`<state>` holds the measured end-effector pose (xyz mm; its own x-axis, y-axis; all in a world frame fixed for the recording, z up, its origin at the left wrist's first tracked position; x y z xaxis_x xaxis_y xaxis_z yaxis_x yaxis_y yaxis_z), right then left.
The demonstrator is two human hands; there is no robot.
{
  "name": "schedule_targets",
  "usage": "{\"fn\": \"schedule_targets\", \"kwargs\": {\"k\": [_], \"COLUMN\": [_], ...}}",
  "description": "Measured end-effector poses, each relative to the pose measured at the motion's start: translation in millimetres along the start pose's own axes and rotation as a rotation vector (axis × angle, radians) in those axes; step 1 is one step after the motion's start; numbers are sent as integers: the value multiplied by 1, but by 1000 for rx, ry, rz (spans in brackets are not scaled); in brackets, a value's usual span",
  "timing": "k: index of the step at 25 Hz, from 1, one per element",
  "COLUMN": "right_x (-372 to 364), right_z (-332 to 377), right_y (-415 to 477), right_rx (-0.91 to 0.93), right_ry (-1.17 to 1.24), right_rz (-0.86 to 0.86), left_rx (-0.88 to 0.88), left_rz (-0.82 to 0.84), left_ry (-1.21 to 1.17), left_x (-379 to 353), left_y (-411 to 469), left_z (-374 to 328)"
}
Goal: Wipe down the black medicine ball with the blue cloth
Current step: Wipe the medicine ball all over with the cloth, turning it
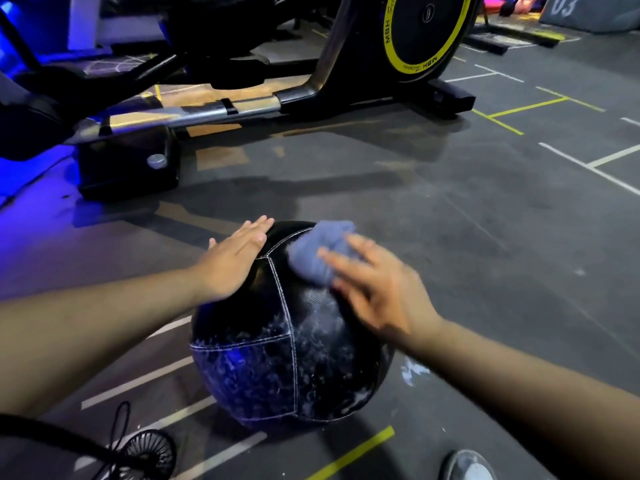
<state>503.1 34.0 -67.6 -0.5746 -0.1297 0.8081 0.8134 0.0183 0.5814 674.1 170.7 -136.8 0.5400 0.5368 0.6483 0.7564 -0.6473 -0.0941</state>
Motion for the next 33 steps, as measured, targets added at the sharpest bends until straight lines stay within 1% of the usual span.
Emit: {"fn": "schedule_targets", "kwargs": {"k": [1, 2, 3, 4, 5, 7, 8, 10, 12, 13, 14, 15, 16, 17, 18, 20, 21, 22, 23, 24, 25, 26, 27, 28, 29, 30, 33], "right_x": [-14, -31, -45, -51, -47, -24, -10, 2, -4, -8, -10, -9, -8, -8, -10, -16, -24, -36, -48, -58, -64, -68, -70, -73, -75, -76, -68], "right_z": [-36, -65, -81, -90, -87, -63, -38, 25, 76, 85, 84, 75, 61, 41, 13, -51, -81, -107, -125, -138, -145, -146, -144, -143, -144, -145, -140], "right_y": [13, 21, 25, 23, 19, 8, -1, -27, -47, -49, -47, -41, -35, -28, -22, -14, -13, -14, -14, -16, -17, -20, -23, -24, -23, -21, -15], "right_rx": [-196, -356, -455, -518, -520, -447, -361, -100, 181, 279, 333, 345, 308, 203, 35, -391, -576, -722, -817, -867, -884, -894, -890, -881, -878, -881, -864], "right_ry": [46, 186, 318, 394, 384, 279, 241, 170, 102, 70, 70, 86, 110, 122, 119, 175, 246, 293, 315, 348, 398, 460, 511, 555, 578, 592, 576], "right_rz": [40, 104, 143, 153, 156, 83, 44, 14, 58, 80, 82, 68, 51, 20, -14, -62, -46, 8, 82, 139, 157, 163, 165, 168, 176, 192, 183], "left_rx": [-7, -16, -20, -22, -21, -19, -13, 4, 15, 31, 46, 68, 94, 121, 135, 156, 164, 174, 170, 120, 7, -167, -347, -490, -563, -582, -541], "left_rz": [-7, -12, -12, -9, -2, 10, 12, 16, 16, 10, -6, -25, -37, -42, -42, -48, -56, -63, -76, -87, -89, -69, -11, 64, 123, 145, 133], "left_ry": [6, 15, 24, 30, 32, 45, 58, 106, 139, 130, 115, 107, 114, 118, 124, 125, 125, 123, 112, 106, 137, 210, 301, 383, 421, 420, 313], "left_x": [-4, -7, -10, -12, -11, -6, -2, 5, 12, 14, 16, 17, 19, 18, 16, 10, 5, 0, -4, -6, -8, -11, -17, -26, -35, -40, -44], "left_y": [1, 2, 4, 6, 8, 12, 13, 13, 13, 12, 13, 15, 17, 20, 23, 25, 25, 25, 23, 21, 16, 9, -1, -11, -20, -24, -27], "left_z": [-4, -9, -14, -17, -18, -15, -11, -2, 2, 5, 8, 12, 14, 17, 17, 11, 6, 0, -7, -17, -32, -52, -69, -80, -84, -85, -86]}}
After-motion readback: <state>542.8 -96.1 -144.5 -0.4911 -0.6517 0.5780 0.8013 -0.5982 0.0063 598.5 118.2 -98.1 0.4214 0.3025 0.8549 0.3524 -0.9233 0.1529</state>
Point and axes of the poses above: each hand's wrist, its own y-axis towards the middle knuckle, its own x-axis out of the back of the hand, z = x × y, the point moved 10 cm from there along y, towards the middle knuckle, and after that the axes turned 12 degrees about -y, right-handed, at the moved point
